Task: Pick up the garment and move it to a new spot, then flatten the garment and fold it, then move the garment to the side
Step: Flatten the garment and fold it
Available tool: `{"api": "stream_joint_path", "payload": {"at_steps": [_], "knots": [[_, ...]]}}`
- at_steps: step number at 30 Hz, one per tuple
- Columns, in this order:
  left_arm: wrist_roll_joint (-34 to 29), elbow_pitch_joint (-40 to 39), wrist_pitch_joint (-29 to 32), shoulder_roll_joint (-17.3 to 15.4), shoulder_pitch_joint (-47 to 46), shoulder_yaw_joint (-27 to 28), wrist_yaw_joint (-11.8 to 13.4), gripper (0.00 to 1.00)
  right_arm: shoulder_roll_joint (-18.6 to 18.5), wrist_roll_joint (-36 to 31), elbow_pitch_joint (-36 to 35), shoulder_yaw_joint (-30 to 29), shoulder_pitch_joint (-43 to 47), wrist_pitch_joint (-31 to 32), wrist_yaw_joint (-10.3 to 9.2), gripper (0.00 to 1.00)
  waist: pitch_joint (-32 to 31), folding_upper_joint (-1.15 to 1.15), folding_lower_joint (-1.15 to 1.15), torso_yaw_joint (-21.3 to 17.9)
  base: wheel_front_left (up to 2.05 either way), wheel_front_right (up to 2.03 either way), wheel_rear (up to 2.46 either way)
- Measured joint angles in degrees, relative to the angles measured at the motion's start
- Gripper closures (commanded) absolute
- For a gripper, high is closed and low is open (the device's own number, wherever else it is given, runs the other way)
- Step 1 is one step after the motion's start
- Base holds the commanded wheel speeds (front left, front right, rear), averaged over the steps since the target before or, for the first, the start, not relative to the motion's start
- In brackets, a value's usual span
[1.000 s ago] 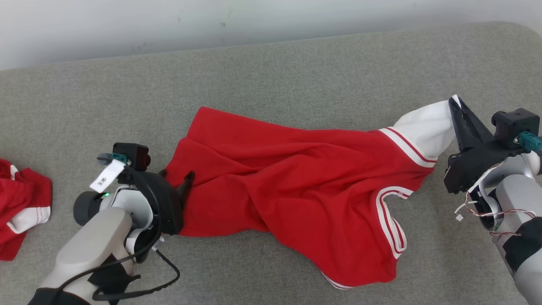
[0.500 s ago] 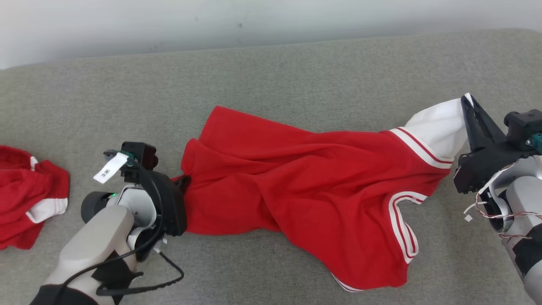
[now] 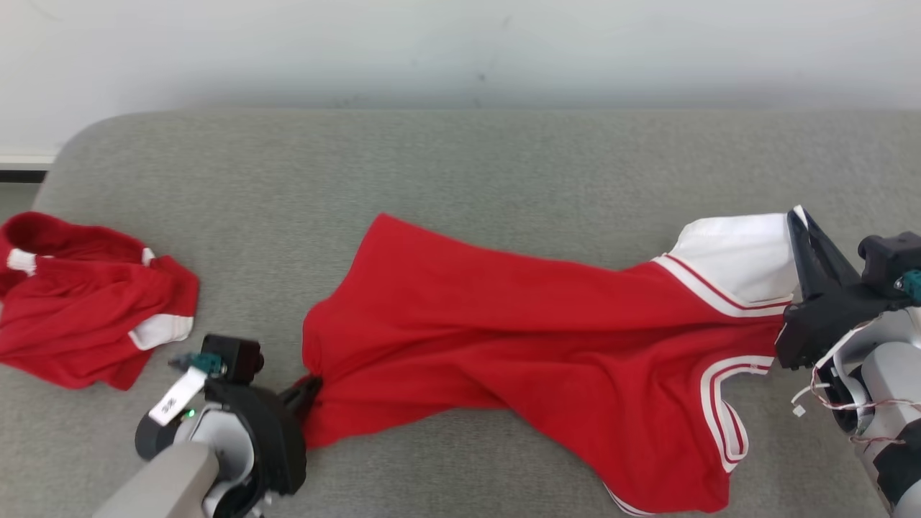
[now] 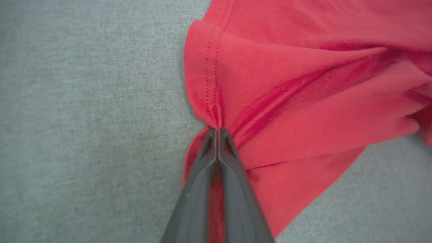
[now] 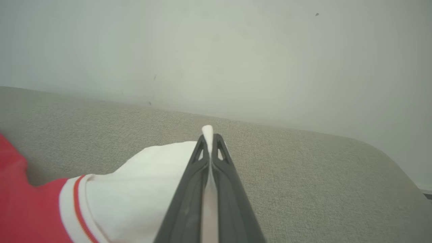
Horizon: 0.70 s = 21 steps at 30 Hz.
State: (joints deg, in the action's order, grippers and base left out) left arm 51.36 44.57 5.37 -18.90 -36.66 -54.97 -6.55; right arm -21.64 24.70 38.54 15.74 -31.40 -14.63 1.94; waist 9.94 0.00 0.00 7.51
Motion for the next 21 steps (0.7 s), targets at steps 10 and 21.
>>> {"api": "stream_joint_path", "payload": {"at_steps": [10,21], "knots": [[0.1,-7.72,-1.44,-3.58,7.37,-0.56,1.55,1.0,0.03,0.02,-1.08,0.2,1.07,0.0,0.02,1.0,-2.38,0.0,0.0,3.99,0.0,0.0,0.0],[0.92,-16.86,-2.15,-6.99,9.03,1.92,4.08,0.0,0.74,0.02,-1.53,0.9,1.06,0.01,0.08,1.0,-2.98,0.0,0.0,4.2,0.0,0.0,0.0]]}}
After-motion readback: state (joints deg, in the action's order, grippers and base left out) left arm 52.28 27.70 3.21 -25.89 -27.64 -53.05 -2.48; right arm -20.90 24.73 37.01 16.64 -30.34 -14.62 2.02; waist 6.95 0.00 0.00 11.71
